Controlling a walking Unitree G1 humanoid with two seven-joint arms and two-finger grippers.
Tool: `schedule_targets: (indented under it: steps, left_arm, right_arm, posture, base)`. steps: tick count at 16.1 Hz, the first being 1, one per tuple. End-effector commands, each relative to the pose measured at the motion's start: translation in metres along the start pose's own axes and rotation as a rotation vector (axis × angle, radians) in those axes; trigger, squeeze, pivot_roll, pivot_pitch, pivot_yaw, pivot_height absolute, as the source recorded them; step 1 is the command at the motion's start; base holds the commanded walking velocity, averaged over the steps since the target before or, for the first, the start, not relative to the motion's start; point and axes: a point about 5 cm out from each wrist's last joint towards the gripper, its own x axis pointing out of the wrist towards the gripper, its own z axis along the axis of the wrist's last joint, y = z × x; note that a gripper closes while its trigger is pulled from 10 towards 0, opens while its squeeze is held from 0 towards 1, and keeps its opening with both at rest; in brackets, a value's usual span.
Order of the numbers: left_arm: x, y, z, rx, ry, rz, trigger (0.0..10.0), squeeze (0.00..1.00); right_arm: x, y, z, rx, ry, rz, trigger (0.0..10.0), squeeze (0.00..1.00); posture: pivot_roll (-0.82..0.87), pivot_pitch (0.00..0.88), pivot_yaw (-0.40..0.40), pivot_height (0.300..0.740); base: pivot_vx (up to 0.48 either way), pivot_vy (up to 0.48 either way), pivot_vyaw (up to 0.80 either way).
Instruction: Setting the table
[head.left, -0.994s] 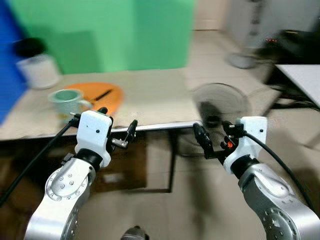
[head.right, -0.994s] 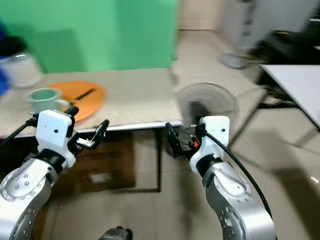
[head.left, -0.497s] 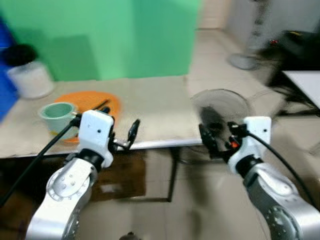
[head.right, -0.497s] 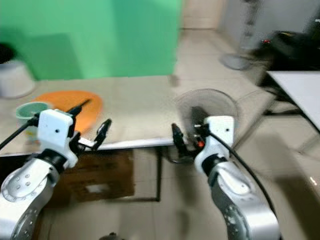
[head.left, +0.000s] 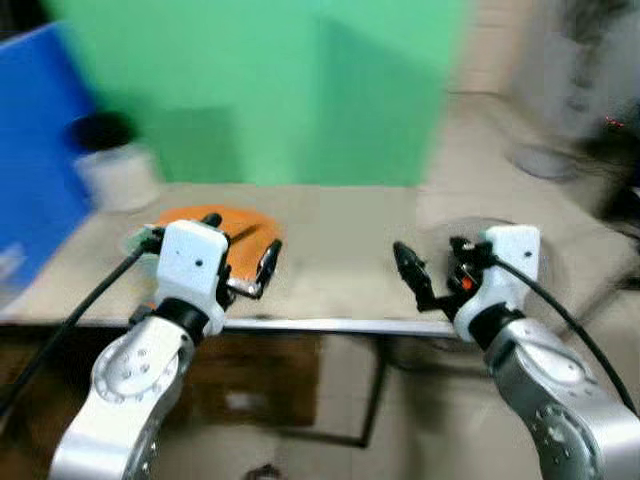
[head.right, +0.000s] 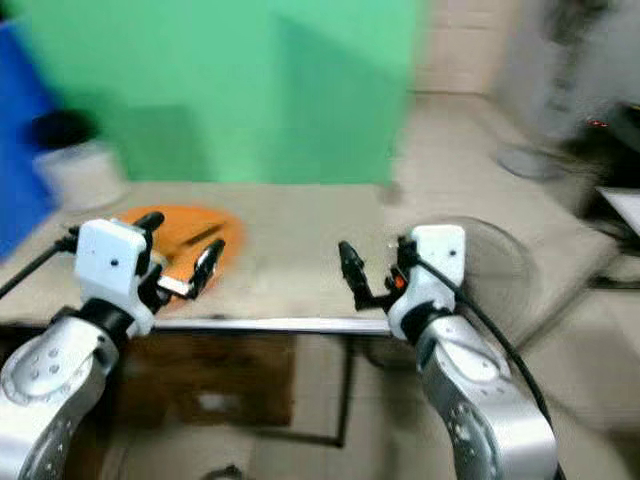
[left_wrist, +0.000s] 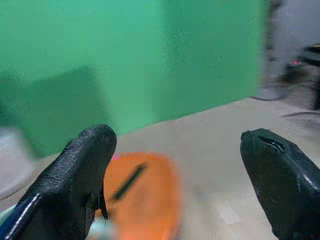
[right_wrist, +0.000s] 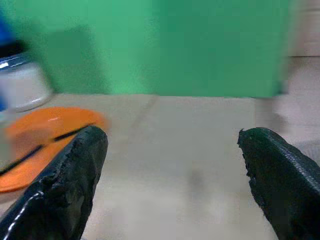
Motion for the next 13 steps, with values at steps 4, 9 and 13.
schedule_targets:
  steps: [4,9,13]
  left_arm:
    - [-0.0021,0.0038,0.0061,0.024,-0.017,0.016,10.0,0.0]
    - [-0.0031,0.0048,0.0065,0.036,-0.015,0.023,10.0,0.0]
    - [-0.0053,0.0018,0.0056,0.035,-0.006,0.0,10.0,0.0]
  right_arm:
    - [0.001,0.0096,0.0005,0.0,-0.001,0.111,10.0,1.0]
    - [0.0008,0.0134,-0.0011,-0.016,0.011,0.173,10.0,1.0]
    - [0.0011,0.0131,-0.0048,-0.037,0.034,0.24,10.0,1.0]
  posture:
    - [0.18,0.0,-0.007,0.74]
    - [0.18,0.0,-0.011,0.74]
    - [0.18,0.0,-0.013,0.74]
  base:
    - [0.337,0.0,0.8]
    - [0.337,0.0,0.8]
    - [0.332,0.0,0.2]
